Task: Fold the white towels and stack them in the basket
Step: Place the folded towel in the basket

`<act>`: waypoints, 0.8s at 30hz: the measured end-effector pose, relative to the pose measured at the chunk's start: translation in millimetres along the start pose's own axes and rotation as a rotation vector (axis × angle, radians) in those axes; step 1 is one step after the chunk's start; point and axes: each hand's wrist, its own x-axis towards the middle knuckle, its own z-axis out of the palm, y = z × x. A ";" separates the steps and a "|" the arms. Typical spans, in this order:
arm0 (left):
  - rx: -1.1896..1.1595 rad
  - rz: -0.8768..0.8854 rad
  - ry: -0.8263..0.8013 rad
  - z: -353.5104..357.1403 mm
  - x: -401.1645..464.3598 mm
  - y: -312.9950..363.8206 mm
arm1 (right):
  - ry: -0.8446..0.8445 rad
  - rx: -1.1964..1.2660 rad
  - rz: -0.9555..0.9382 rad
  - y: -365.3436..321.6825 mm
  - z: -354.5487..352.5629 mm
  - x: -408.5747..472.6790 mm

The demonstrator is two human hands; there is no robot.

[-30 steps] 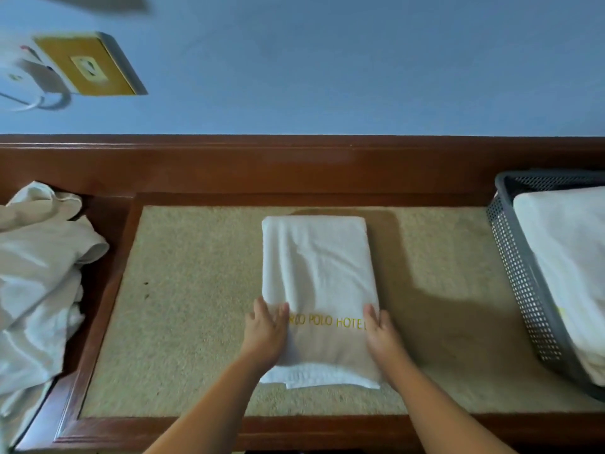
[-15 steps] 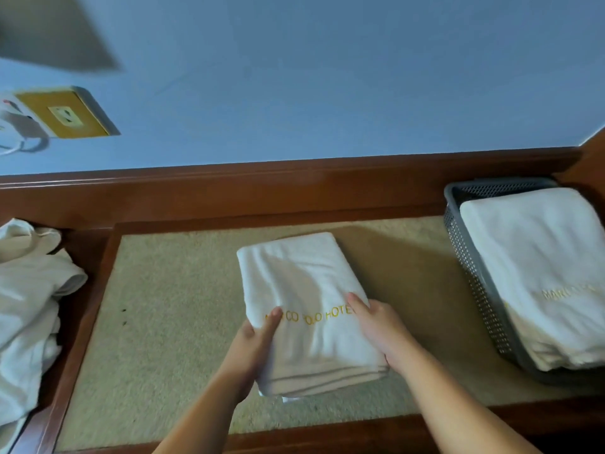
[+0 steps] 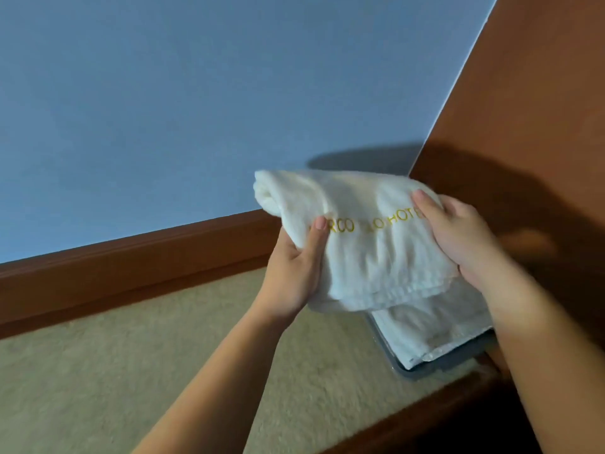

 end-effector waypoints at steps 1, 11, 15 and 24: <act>-0.034 -0.007 -0.021 21.9 5.4 -2.7 | 0.046 -0.014 0.000 6.2 -19.9 7.8; 0.052 -0.681 -0.104 145.8 -44.4 -169.1 | -0.230 -0.488 0.451 201.4 -55.8 26.5; 0.079 -0.629 -0.123 152.8 -45.4 -180.3 | -0.067 -0.579 0.292 213.7 -58.3 30.1; 0.165 -0.717 -0.307 158.7 -45.7 -162.2 | -0.005 -0.685 0.330 217.0 -71.1 27.1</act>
